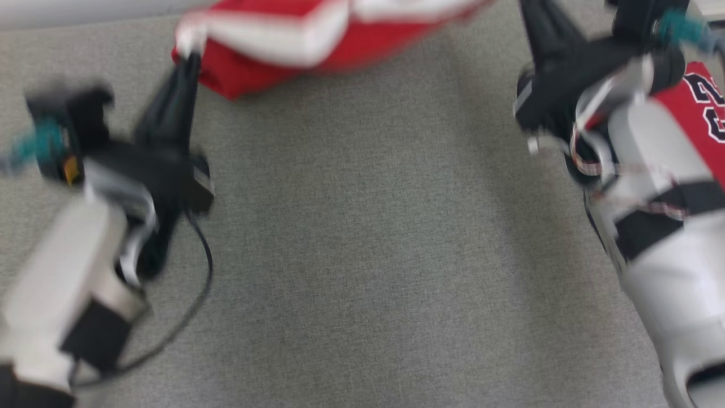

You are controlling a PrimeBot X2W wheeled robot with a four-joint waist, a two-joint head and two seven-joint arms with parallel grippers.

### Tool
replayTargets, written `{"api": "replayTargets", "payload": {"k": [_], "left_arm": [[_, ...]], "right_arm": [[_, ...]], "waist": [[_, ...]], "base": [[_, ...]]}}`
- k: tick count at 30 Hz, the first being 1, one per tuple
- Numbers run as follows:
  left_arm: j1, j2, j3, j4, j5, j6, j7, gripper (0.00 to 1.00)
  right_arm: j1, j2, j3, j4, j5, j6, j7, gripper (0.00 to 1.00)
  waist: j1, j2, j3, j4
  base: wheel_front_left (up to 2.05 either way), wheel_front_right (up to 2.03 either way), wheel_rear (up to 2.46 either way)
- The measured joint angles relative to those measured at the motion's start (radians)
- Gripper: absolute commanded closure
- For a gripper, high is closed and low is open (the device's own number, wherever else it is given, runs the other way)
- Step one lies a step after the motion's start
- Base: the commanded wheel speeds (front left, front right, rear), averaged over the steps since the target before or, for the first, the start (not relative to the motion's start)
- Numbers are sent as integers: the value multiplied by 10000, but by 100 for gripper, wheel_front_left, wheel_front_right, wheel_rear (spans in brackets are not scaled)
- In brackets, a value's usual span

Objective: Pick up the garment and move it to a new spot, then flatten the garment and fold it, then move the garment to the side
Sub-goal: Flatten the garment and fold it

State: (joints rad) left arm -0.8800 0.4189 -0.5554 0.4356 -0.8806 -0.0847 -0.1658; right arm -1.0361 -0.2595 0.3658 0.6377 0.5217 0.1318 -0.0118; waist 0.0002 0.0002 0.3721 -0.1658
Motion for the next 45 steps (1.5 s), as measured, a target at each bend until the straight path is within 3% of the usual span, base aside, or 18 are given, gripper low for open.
{"api": "replayTargets", "payload": {"k": [4,10,19,23,26,30,34,40,45], "left_arm": [[1915,-121,-489,-334,-364,153,171,100],[4351,-355,-865,-1313,-920,773,255,100],[7350,-328,-993,-2725,-1427,1837,-188,100],[7942,-249,-1016,-3076,-1463,2111,-301,100],[8446,-134,-861,-3229,-1465,2445,-466,100],[8976,-65,-725,-3484,-1567,2813,-533,100],[9491,79,-748,-3705,-1582,3058,-533,100],[9495,4,-1041,-3965,-1442,2882,-523,100],[8307,-483,-880,-3365,-1229,2790,-575,100]], "right_arm": [[1663,-903,525,-1486,472,0,558,100],[4621,-1685,-125,-4125,869,0,1442,100],[9113,-1296,-1937,-7008,-159,0,3214,100],[10333,-1133,-2489,-7950,-520,0,4163,100],[11668,-1367,-2610,-9106,-1066,0,5660,100],[12445,-1689,-2600,-9728,-1432,0,6939,100],[12786,-1822,-2477,-9990,-1438,0,7507,100],[12135,-1977,-2247,-10228,-1421,0,7058,100],[10200,-2084,-1475,-9087,-1016,2,6276,100]], "waist": [[-2,0,-246,51],[-5,-3,-1101,155],[-7,-4,-2836,295],[-7,-5,-3351,340],[-7,-5,-3877,389],[-6,-4,-4188,385],[-5,-5,-4257,349],[-3,-4,-4168,527],[-2,-3,-3930,685]], "base": [[0,0,0],[0,0,0],[0,0,0],[0,0,0],[0,0,0],[0,0,0],[0,0,0],[0,0,0],[0,0,0]]}}
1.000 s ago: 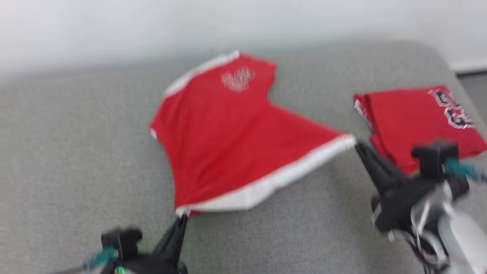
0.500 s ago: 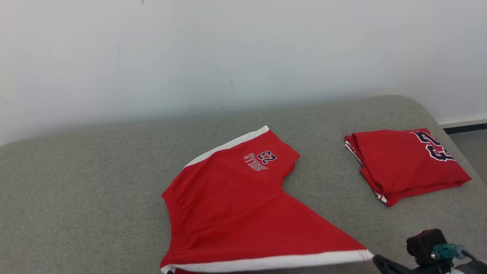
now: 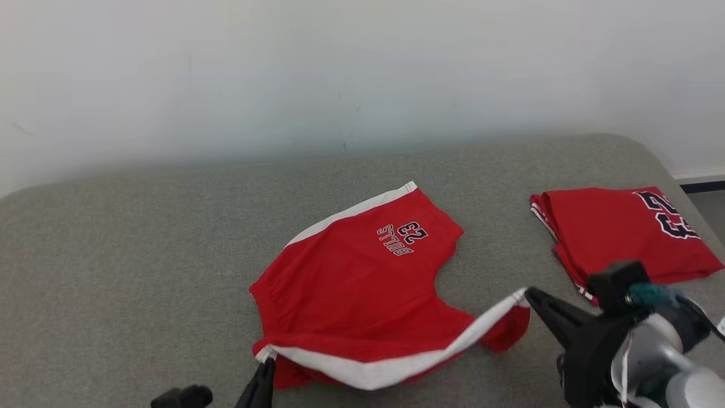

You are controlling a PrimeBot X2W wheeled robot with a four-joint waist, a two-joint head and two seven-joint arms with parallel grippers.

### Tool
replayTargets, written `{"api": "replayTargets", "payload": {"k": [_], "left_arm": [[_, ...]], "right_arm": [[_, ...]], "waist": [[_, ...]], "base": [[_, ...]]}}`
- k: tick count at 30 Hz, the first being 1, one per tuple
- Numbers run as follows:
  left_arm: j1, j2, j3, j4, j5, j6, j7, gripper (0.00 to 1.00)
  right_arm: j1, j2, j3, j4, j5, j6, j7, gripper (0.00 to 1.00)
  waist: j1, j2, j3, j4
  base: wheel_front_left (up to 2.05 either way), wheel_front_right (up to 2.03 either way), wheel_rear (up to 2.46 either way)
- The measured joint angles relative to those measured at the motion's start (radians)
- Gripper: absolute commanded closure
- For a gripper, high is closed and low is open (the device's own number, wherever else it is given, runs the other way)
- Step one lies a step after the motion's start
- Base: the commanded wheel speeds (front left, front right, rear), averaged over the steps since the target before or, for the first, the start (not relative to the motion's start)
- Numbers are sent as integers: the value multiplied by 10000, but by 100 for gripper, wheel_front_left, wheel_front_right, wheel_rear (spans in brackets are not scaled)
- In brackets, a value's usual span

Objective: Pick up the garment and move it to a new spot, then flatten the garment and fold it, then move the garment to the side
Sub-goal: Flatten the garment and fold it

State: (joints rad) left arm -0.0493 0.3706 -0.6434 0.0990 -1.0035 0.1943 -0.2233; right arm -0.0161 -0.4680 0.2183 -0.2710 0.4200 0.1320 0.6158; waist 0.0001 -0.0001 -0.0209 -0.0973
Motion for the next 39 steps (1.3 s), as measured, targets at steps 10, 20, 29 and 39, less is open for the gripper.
{"api": "replayTargets", "payload": {"k": [10,20,29,39], "left_arm": [[-2847,-1126,238,1956,339,-196,-50,100],[-5125,-2104,508,3841,441,-625,-171,100],[-6102,-2452,959,4966,516,-899,-309,100],[-6486,-2771,986,5476,884,-1210,-364,0]], "right_arm": [[-5020,140,1862,3998,161,-2,-1528,100],[-8321,405,2955,7674,134,-2,-3066,100],[-9768,930,2681,10301,-259,-2,-4318,100],[-10698,1097,2393,11959,-328,-2,-5595,58]], "waist": [[2,2,985,407],[3,2,2396,1088],[3,3,3415,1615],[1,3,3910,2094]], "base": [[0,0,0],[0,0,0],[0,0,0],[0,0,0]]}}
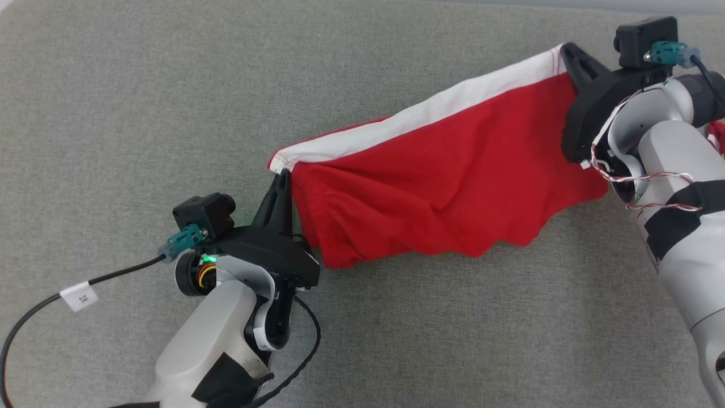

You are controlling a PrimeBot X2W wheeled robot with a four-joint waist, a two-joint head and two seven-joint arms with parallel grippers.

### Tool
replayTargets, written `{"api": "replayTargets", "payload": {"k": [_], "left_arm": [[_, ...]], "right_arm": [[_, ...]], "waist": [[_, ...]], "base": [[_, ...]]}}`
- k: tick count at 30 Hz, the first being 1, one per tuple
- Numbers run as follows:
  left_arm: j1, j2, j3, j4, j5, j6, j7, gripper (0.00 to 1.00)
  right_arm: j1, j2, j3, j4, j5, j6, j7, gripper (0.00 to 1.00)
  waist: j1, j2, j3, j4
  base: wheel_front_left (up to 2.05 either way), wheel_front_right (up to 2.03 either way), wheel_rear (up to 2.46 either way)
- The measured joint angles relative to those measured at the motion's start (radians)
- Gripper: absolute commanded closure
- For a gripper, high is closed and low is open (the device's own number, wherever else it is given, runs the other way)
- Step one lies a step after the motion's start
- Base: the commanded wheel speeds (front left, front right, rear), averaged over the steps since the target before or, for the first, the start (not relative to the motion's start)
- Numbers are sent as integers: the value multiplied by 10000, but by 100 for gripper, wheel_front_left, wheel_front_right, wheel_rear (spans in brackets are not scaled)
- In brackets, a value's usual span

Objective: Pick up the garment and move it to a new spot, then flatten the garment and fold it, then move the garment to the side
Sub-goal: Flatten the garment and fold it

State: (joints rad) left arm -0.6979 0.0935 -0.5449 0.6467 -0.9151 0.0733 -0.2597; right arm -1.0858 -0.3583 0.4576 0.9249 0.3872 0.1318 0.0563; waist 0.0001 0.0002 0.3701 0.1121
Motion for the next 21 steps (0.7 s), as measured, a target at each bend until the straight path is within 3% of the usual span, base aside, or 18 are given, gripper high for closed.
{"api": "replayTargets", "payload": {"k": [1,5,10,16,21], "left_arm": [[-33,-8,33,-36,42,-31,-4,0],[31,73,173,-391,594,-130,-17,0],[798,481,330,-1346,1394,-171,-27,0],[2243,1093,144,-2694,1875,77,-13,0],[3174,1607,102,-3887,1862,483,347,0]], "right_arm": [[-52,35,-46,77,25,0,-100,0],[-91,132,10,395,286,0,-35,0],[58,73,349,558,953,0,1354,0],[665,-263,213,938,1657,0,3122,0],[981,-293,-313,1273,1860,0,3313,0]], "waist": [[0,0,-9,21],[-1,0,-192,47],[-1,-1,-616,15],[-3,-3,-1198,-54],[-4,-3,-1456,71]], "base": [[0,0,0],[0,0,0],[0,0,0],[0,0,0],[0,0,0]]}}
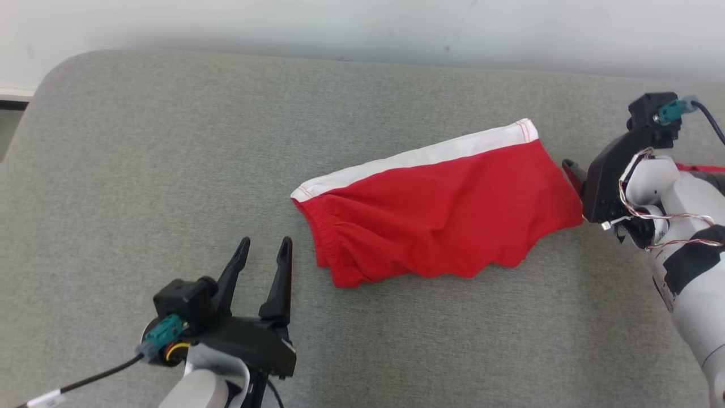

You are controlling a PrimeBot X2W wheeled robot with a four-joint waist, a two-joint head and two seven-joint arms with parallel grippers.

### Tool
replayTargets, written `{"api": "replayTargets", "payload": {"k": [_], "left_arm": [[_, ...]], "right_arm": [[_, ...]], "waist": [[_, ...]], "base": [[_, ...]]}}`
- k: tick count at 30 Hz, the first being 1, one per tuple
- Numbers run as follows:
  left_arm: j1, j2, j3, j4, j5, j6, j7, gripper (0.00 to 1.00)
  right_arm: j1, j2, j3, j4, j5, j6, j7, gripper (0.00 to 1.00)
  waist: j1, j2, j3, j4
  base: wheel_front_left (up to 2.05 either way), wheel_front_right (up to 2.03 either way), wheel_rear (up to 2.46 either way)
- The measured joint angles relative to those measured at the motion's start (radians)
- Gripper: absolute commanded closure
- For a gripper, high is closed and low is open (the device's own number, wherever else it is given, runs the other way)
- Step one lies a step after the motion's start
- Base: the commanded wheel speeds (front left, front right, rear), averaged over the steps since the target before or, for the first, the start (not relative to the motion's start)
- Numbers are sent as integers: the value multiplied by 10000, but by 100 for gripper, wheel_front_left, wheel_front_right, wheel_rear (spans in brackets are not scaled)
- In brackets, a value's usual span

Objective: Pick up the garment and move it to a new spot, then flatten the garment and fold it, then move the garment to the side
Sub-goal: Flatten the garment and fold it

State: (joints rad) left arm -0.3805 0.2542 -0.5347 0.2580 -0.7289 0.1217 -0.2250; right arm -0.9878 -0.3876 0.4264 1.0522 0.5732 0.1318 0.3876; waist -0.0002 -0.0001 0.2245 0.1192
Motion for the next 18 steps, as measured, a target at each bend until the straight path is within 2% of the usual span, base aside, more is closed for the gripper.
{"api": "replayTargets", "payload": {"k": [10,11,12,13,14,18], "left_arm": [[1029,286,-15,-1482,-19,721,286,0],[1111,286,-13,-1547,-19,738,282,0],[1179,301,-35,-1597,4,815,274,0],[1241,339,-44,-1655,27,836,274,0],[1316,362,-35,-1707,27,886,272,0],[1621,539,163,-1845,63,1099,151,0]], "right_arm": [[331,502,-577,1241,-58,0,278,0],[358,566,-596,1342,-84,0,311,2],[370,604,-623,1429,-88,0,314,54],[389,627,-640,1469,-96,0,282,84],[416,635,-662,1524,-128,0,190,100],[467,698,-721,1682,-293,0,-295,100]], "waist": [[1,1,-101,533],[1,0,-140,563],[1,0,-185,590],[1,0,-233,613],[1,0,-282,632],[1,1,-511,640]], "base": [[0,0,0],[0,0,0],[0,0,0],[0,0,0],[0,0,0],[0,0,0]]}}
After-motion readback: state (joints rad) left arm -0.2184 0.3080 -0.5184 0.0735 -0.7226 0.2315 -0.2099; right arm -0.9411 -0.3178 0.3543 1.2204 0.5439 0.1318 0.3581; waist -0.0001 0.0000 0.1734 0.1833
